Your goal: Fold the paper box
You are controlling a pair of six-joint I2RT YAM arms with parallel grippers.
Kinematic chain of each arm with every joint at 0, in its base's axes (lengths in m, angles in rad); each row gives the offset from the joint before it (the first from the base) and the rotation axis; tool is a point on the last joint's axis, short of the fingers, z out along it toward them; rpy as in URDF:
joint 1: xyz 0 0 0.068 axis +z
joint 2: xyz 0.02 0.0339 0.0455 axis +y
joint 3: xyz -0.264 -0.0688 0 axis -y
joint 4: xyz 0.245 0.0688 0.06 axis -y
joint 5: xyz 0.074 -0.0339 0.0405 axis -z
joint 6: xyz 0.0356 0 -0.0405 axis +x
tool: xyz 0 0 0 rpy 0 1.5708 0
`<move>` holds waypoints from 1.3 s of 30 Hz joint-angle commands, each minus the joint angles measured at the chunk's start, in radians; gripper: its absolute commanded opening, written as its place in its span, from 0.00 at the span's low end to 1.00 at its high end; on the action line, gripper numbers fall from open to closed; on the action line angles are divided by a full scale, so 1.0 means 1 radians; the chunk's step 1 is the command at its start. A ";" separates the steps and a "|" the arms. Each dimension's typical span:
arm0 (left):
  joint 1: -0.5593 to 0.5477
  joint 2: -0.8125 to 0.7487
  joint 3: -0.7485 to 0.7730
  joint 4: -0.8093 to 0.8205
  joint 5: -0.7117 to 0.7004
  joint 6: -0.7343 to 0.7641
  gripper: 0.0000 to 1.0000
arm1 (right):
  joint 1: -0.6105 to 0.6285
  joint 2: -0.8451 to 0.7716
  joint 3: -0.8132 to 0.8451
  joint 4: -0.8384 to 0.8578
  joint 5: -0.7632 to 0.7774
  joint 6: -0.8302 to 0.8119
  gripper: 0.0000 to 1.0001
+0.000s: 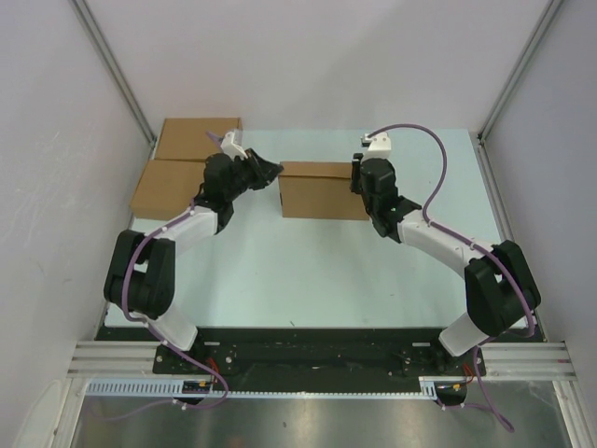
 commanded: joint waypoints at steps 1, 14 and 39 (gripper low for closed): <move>0.003 0.102 -0.077 -0.252 -0.064 0.052 0.21 | -0.018 0.038 -0.053 -0.110 0.031 0.015 0.34; 0.003 0.088 -0.054 -0.287 -0.091 0.075 0.20 | -0.158 -0.170 0.082 -0.196 -0.136 0.174 0.55; 0.003 0.058 -0.034 -0.321 -0.105 0.104 0.22 | -0.469 0.051 -0.024 0.089 -0.966 0.534 0.61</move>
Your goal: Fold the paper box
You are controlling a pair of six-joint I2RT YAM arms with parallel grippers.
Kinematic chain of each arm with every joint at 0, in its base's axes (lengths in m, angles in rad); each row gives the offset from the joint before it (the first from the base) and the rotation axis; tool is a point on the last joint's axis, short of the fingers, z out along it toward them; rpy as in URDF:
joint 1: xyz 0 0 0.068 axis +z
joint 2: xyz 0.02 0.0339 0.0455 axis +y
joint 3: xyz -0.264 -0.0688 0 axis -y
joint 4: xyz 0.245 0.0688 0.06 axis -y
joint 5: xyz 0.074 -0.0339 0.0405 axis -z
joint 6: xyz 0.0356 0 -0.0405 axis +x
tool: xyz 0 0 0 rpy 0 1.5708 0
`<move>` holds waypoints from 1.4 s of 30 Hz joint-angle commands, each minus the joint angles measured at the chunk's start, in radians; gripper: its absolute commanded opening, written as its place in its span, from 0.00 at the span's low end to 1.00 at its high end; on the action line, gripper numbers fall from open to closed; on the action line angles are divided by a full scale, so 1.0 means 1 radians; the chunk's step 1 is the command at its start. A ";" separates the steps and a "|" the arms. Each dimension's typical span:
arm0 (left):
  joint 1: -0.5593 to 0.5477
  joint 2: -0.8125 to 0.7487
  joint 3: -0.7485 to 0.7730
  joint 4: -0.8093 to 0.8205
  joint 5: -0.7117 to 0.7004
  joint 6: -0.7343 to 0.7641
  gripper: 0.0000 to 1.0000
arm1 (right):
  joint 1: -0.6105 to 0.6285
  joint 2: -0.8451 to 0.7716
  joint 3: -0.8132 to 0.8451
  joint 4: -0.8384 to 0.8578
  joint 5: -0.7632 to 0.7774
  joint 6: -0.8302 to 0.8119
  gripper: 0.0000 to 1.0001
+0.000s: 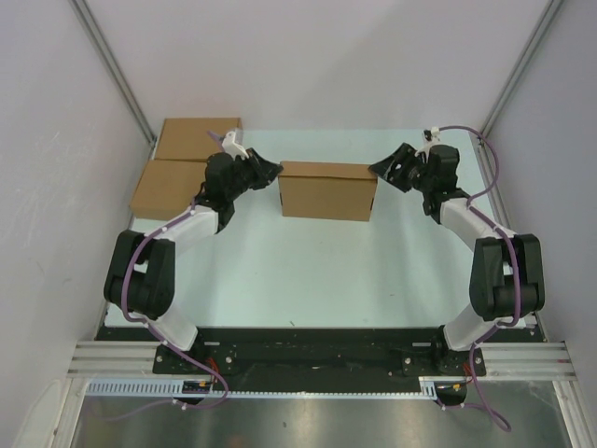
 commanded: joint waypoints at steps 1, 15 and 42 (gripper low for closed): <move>0.005 0.060 -0.041 -0.298 -0.071 0.082 0.23 | -0.004 0.002 0.005 0.060 -0.053 0.017 0.60; 0.005 0.096 -0.041 -0.285 -0.063 0.079 0.24 | -0.029 0.095 -0.082 0.123 -0.056 0.017 0.29; 0.008 0.090 -0.099 -0.246 -0.031 0.042 0.43 | -0.058 0.217 -0.232 0.146 -0.073 -0.021 0.21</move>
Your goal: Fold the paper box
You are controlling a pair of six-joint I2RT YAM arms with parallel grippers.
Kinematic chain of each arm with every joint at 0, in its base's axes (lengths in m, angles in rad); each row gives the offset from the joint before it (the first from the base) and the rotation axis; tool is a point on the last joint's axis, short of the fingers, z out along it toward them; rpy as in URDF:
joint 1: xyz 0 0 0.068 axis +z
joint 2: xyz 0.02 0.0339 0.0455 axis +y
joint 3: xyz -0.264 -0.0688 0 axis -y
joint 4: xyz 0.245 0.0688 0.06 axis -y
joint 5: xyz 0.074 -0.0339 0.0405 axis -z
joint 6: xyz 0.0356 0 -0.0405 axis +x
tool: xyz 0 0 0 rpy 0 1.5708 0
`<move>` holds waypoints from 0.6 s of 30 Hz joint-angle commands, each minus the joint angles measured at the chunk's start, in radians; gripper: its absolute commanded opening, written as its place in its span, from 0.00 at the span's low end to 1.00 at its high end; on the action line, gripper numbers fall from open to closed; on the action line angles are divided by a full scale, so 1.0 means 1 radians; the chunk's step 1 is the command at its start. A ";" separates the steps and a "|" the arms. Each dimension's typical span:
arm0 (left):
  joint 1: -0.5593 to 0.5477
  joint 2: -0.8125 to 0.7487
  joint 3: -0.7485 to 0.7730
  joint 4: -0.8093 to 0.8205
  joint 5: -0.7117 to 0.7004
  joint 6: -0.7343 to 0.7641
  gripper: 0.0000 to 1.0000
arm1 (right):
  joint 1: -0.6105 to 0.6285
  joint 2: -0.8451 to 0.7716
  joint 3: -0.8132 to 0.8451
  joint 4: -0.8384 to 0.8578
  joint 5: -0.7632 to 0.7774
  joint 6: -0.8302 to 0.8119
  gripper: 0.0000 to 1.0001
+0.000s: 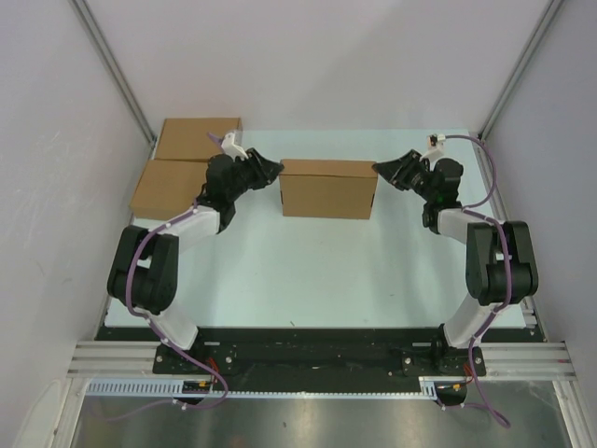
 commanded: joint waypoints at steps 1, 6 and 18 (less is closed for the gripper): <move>0.008 0.045 -0.095 -0.302 -0.005 0.039 0.45 | -0.005 0.086 -0.091 -0.350 0.046 -0.089 0.22; 0.017 0.028 -0.097 -0.280 0.028 0.027 0.48 | 0.000 0.077 -0.091 -0.364 0.055 -0.102 0.24; 0.018 0.112 -0.149 -0.242 0.033 0.015 0.19 | 0.001 0.115 -0.092 -0.436 0.118 -0.132 0.23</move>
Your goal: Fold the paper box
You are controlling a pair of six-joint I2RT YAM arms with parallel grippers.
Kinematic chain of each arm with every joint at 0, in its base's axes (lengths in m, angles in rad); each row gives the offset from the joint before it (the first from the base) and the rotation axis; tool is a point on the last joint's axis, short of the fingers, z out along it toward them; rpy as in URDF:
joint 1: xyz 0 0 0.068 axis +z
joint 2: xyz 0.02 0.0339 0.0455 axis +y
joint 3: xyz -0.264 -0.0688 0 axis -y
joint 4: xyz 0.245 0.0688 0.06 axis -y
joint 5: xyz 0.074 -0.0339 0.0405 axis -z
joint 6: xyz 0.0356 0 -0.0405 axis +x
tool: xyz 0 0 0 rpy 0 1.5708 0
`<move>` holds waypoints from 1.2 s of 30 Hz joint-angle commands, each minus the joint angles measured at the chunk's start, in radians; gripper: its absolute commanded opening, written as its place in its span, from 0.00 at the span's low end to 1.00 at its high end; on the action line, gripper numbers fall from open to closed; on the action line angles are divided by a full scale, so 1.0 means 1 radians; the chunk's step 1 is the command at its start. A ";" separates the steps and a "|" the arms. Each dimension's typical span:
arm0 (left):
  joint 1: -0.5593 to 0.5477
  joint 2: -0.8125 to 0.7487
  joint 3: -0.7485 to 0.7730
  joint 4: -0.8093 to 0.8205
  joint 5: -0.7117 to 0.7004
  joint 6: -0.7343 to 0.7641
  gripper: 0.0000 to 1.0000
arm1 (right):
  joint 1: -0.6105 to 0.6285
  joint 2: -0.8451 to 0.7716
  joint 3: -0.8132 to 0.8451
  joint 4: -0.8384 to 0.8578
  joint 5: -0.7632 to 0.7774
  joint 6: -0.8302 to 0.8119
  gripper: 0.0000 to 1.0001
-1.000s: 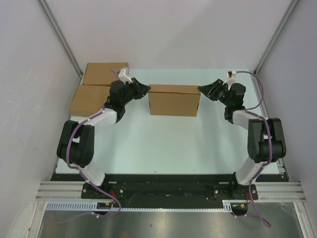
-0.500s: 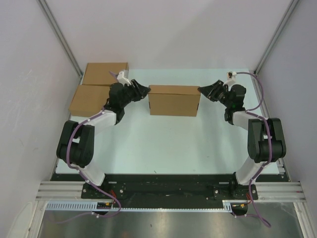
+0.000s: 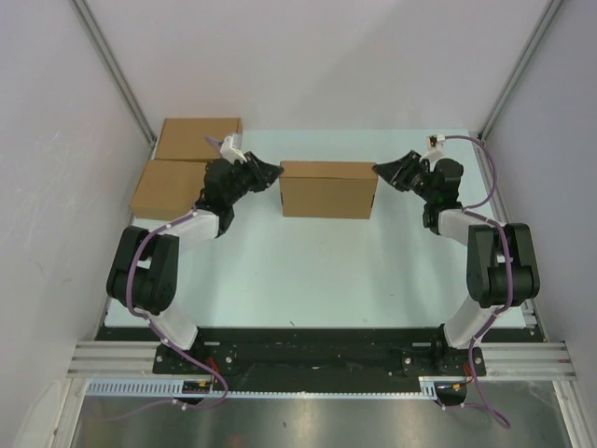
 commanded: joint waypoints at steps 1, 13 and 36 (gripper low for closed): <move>0.004 0.128 -0.097 -0.310 -0.036 0.061 0.16 | 0.002 0.128 -0.080 -0.409 0.125 -0.119 0.24; -0.004 0.202 -0.087 -0.397 -0.042 0.116 0.25 | -0.001 0.116 -0.081 -0.446 0.160 -0.126 0.40; -0.013 0.065 -0.081 -0.441 -0.084 0.139 0.36 | 0.041 -0.033 -0.054 -0.533 0.203 -0.178 0.42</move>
